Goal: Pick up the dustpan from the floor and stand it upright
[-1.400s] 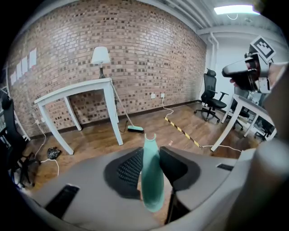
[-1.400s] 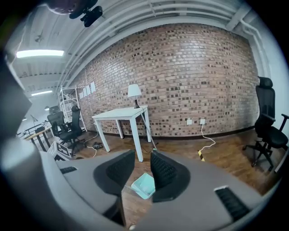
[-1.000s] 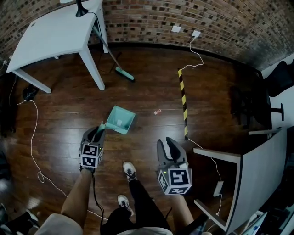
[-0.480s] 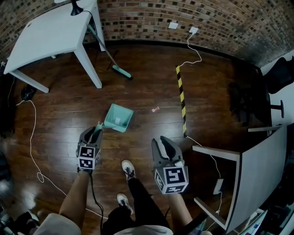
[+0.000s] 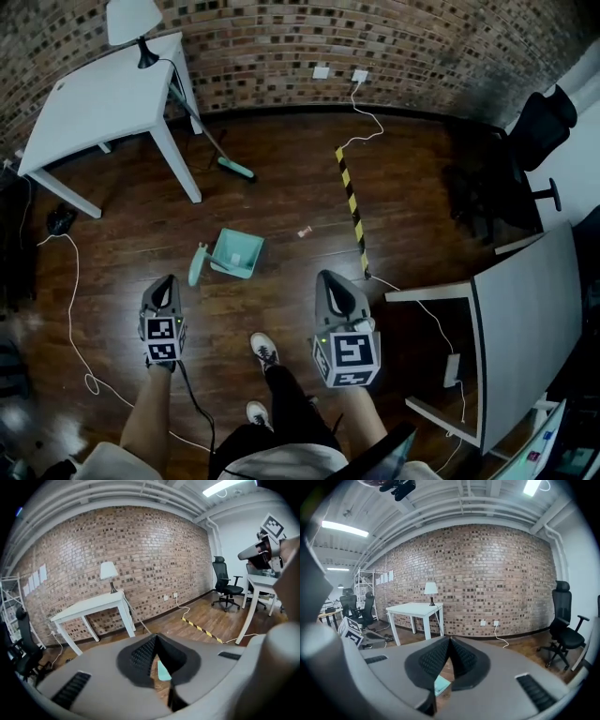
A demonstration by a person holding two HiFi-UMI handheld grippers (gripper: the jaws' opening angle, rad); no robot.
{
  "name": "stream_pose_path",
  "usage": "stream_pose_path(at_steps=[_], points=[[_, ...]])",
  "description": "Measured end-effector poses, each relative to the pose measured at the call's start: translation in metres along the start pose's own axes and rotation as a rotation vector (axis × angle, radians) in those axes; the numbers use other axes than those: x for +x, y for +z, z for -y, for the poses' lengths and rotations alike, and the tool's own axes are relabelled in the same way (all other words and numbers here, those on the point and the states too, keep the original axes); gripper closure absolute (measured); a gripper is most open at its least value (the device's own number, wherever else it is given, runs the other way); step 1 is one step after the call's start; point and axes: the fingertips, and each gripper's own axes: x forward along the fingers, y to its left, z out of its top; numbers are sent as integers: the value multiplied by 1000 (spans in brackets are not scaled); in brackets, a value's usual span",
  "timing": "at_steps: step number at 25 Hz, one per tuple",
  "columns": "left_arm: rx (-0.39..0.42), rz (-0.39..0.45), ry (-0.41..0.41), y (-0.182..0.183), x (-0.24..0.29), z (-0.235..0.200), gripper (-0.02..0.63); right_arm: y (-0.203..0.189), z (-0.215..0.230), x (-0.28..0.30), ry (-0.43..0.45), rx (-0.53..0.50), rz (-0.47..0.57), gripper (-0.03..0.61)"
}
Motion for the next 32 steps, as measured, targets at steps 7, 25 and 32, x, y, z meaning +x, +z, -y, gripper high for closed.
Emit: stream_pose_path(at_steps=[7,25,32], points=[[-74,232,-128,57,-161,48,614,51,-87,-117,118,-71,171,598],[13,682,-129,178,-449,82,614,147,-167,-343,183,-156,444,597],[11,713,-119,187,-461,111,614,154,-148,-374,202,-151,486,598]])
